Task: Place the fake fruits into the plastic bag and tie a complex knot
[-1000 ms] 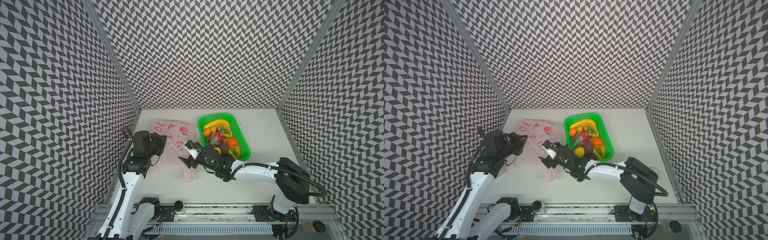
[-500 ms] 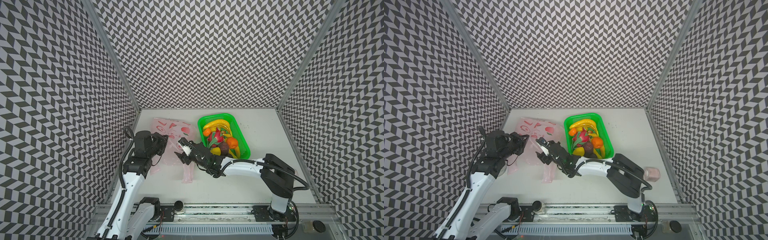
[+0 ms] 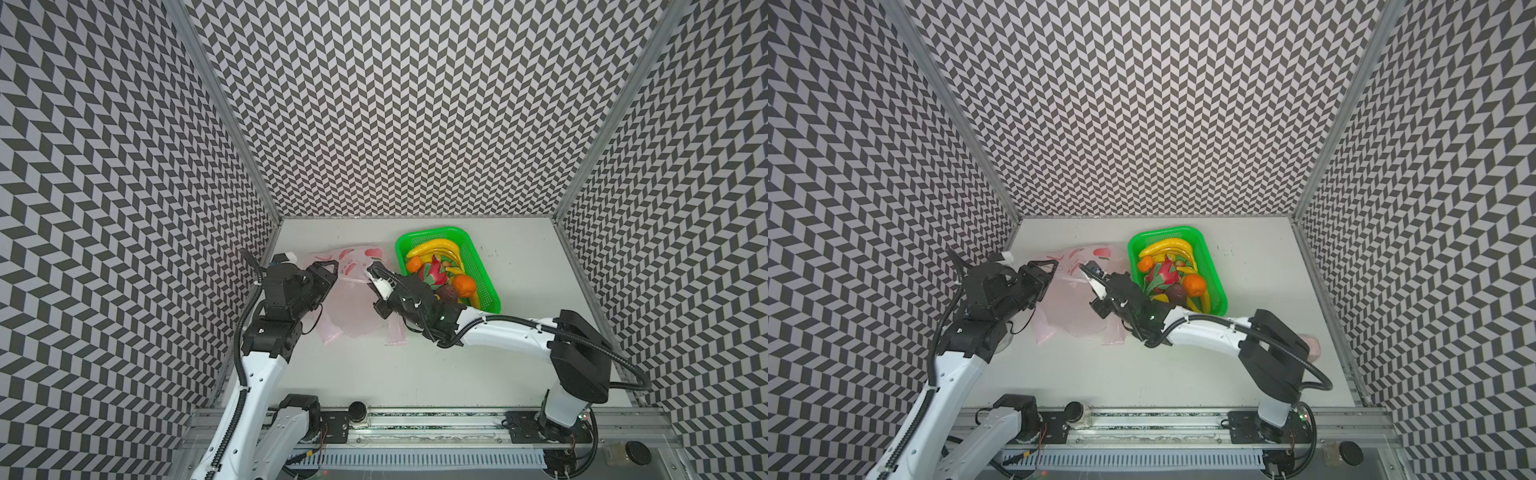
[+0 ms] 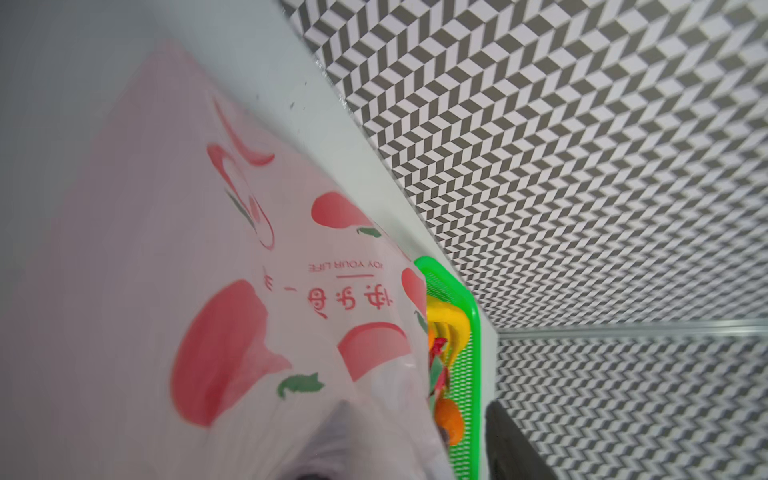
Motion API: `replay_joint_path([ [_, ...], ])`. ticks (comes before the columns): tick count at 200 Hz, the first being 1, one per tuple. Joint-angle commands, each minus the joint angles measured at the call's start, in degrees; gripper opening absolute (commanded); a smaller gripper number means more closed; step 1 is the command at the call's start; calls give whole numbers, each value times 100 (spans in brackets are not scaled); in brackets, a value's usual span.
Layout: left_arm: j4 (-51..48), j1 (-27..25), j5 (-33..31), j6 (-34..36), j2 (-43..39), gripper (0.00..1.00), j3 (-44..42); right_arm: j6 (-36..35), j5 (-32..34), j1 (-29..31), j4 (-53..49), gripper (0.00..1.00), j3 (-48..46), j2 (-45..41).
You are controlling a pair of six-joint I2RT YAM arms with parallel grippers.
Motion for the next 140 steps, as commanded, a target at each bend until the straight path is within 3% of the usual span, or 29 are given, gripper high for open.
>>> replay_joint_path([
  [1,5,15,-142,1556,-244,71,528,-235,-463,-144,-413,0,146,-220],
  [17,-163,12,-154,2411,-415,83,816,-241,-822,-302,-603,0,187,-337],
  [40,-315,15,183,3693,-611,90,1156,-345,-1216,-539,-902,0,275,-511],
  [76,-524,-22,1307,5463,-662,87,1451,-522,-1780,-804,-1410,0,426,-717],
  [97,-781,-78,1941,6222,-532,80,1514,-476,-2138,-986,-1786,0,619,-759],
  [140,-1012,-318,2533,6764,-422,80,1338,-274,-2586,-1256,-2172,0,835,-876],
])
